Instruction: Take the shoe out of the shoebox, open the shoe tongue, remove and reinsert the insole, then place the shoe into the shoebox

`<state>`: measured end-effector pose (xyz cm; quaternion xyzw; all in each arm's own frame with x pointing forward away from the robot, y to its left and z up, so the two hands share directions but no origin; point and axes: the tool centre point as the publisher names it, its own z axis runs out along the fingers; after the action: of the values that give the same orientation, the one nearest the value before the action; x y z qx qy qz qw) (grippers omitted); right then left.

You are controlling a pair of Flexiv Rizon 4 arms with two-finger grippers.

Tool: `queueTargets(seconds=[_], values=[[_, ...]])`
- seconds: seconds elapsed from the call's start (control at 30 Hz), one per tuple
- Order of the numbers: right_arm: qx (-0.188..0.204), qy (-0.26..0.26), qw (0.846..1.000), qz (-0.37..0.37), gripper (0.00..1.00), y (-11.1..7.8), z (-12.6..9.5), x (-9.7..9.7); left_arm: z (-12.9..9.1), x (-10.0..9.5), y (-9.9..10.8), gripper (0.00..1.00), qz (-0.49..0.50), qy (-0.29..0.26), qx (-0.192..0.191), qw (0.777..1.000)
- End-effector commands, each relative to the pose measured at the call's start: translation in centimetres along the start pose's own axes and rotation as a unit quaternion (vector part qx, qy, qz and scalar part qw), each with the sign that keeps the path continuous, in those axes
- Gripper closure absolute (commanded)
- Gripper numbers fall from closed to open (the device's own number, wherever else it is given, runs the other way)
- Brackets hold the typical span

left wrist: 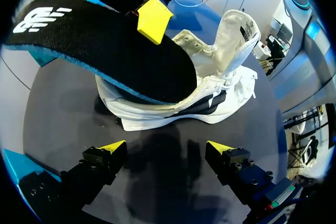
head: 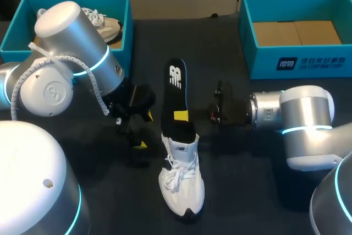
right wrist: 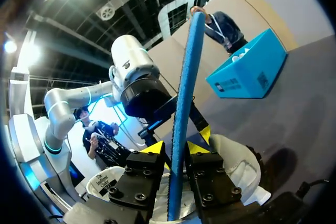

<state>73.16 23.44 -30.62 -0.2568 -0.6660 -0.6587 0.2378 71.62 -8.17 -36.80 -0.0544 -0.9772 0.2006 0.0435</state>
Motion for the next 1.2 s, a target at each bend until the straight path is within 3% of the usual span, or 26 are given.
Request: queueTargets(seconds=[0.03,0.1,0.13,0.6,1.2], values=[[-0.01,-0.007,1.0,0.0,0.82,-0.1,0.4,0.0,0.0,0.1,0.0,0.0,0.0,-0.001,0.0,1.0],[-0.015,-0.009,1.0,0.001,0.9,-0.1,0.3,-0.2,0.0,0.1,0.0,0.0,0.0,-0.001,0.0,1.0],[-0.016,-0.009,1.0,0.001,1.0,-0.1,0.3,-0.2,0.0,0.1,0.0,0.0,0.0,-0.001,0.0,1.0],[-0.005,-0.005,1.0,0.015,1.0,-0.7,1.0,-0.4,0.0,0.1,0.0,0.0,0.0,-0.001,0.0,1.0],[-0.003,-0.015,0.999,0.036,1.0,-2.5,0.3,-0.2,0.0,0.1,0.0,0.0,0.0,-0.001,0.0,1.0]])
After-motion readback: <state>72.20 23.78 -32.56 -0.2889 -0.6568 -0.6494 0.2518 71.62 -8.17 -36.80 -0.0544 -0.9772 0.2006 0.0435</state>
